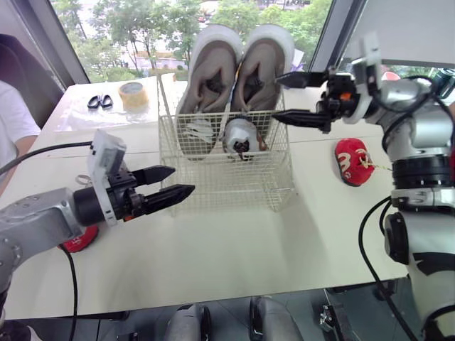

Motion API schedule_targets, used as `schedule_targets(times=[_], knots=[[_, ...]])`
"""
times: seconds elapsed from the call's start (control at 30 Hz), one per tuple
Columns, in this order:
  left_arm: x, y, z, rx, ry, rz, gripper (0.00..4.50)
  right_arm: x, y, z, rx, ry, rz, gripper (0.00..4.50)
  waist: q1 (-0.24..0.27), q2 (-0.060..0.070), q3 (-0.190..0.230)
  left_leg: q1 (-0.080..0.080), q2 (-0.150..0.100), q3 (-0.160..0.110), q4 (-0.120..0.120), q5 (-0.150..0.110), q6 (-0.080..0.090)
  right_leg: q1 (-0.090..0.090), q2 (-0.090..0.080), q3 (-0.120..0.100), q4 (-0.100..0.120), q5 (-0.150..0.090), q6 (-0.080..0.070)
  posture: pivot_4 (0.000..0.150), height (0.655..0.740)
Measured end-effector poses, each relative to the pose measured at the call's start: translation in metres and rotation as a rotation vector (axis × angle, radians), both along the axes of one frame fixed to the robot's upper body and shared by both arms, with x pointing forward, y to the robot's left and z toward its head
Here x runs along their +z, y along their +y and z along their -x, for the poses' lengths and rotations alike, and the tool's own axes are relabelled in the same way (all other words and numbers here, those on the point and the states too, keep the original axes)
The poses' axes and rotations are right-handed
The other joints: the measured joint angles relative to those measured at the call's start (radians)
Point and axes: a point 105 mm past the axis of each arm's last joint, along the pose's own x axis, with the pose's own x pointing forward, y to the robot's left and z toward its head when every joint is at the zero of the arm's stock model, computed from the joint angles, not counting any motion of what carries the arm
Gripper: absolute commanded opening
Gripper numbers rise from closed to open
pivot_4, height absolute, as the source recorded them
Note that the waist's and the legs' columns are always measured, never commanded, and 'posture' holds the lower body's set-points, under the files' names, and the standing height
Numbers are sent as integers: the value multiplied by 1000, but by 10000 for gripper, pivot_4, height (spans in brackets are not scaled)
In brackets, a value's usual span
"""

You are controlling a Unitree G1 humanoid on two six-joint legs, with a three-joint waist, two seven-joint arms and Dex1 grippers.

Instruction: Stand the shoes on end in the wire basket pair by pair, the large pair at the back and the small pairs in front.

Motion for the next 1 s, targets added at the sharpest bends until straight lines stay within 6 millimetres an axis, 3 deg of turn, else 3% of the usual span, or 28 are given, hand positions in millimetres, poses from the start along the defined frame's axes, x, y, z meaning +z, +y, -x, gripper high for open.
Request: schedule_targets(times=[0.13, 0.23, 0.33, 0.4, 0.47, 0.57, 0.63, 0.77, 1.0], knots=[[3, 5, -3, 11, 3, 24, 41056, 12, -2, 13, 23, 43, -77, 43998, 0, 0, 0, 0, 0, 0, 0, 0, 0, 0, 0, 0, 0, 0, 0, 1500, 7400], [21, 16, -10, 48, -29, 85, 43028, 24, 0, 30, 85, 80, -132, 44852, 0, 0, 0, 0, 0, 0, 0, 0, 0, 0, 0, 0, 0, 0, 0, 1500, 7400], [44, 51, -31, 242, -86, 50, 43028, 24, 9, 64, 196, 162, -60, 44852, 2, 0, 0, -1, 0, -1, 0, 0, 0, -1, 0, -1, 1, 0, 0, 1500, 7400], [63, 89, -47, 449, -134, -12, 43028, 14, 16, 91, 279, 237, 43, 44852, 1, 0, 0, 0, 0, -1, 0, -4, 8, -1, 0, -1, 0, 0, 0, 1500, 7400], [70, 109, -56, 546, -139, -79, 43028, -4, 20, 105, 305, 291, 144, 44852, 1, -1, 0, 0, 0, 0, 0, -5, 8, -1, 0, -1, 0, 0, 0, 1500, 7400], [57, 150, -70, 698, -13, -317, 43028, -50, 28, 117, 327, 385, 336, 44852, 1, -2, -1, 0, 0, 2, -1, -6, 8, -1, 0, -1, -1, -1, 1, 1500, 7400], [44, 163, -81, 724, 65, -392, 43028, -67, 31, 117, 329, 409, 379, 44852, 4, -1, 0, -1, 0, 3, 0, -6, 6, -3, -1, 0, -1, 0, 1, 1500, 7400], [22, 170, -109, 686, 164, -459, 43028, -69, 35, 113, 301, 333, 394, 44852, 19, -3, -1, -8, -1, 4, 0, -3, 4, -11, 1, 0, 1, 0, 0, 1500, 7400], [6, 179, -144, 644, 228, -540, 43028, -74, 42, 112, 260, 308, 354, 44852, 25, -5, -2, -17, -1, 6, 2, 1, 0, -16, 4, -1, 2, 2, 3, 1500, 7400]])
